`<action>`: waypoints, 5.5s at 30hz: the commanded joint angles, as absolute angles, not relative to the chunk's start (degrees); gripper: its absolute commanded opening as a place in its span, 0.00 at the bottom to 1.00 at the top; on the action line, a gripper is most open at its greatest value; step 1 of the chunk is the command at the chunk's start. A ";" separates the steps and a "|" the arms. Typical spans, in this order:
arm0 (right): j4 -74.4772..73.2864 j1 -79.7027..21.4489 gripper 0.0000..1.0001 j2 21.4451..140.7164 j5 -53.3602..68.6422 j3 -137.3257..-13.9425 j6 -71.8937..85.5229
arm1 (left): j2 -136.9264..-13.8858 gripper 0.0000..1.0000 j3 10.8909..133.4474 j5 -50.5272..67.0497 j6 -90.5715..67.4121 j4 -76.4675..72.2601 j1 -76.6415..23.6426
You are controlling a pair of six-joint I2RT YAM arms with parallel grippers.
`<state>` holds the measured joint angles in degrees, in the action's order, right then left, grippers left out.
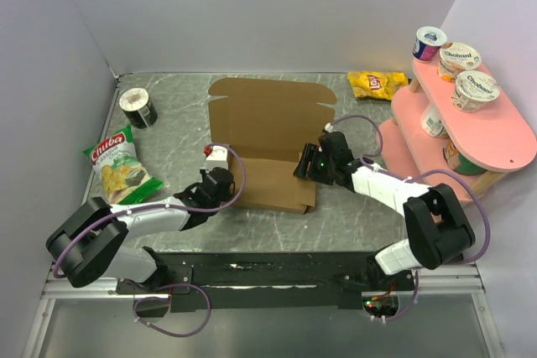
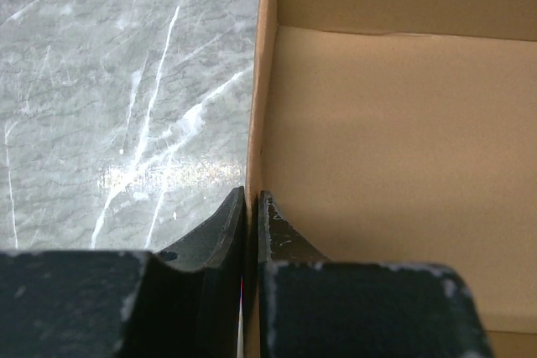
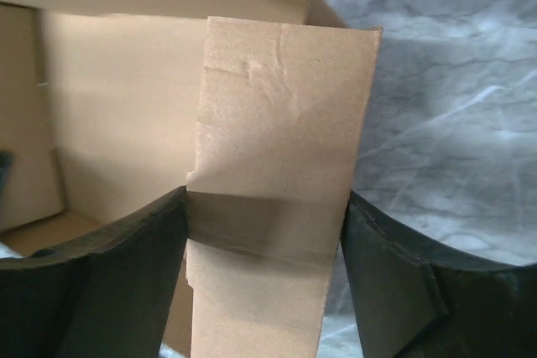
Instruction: Fold the paper box
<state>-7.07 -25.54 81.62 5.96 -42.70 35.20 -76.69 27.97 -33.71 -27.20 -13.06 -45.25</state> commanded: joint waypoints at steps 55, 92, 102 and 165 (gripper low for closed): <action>-35.69 -35.16 0.50 97.12 -29.71 -59.50 32.60 | -78.05 0.01 28.83 -31.20 -25.84 -15.21 -45.62; -21.98 -13.12 0.93 58.90 7.65 -39.84 34.36 | -78.58 0.01 28.83 -31.55 -26.81 -15.03 -45.53; -21.63 -6.85 0.68 60.29 1.24 -32.35 35.25 | -78.49 0.01 28.83 -31.29 -26.72 -14.94 -45.44; 27.77 -19.16 0.76 62.32 13.89 -12.13 63.72 | -79.54 0.01 29.53 -30.32 -26.19 -14.41 -45.44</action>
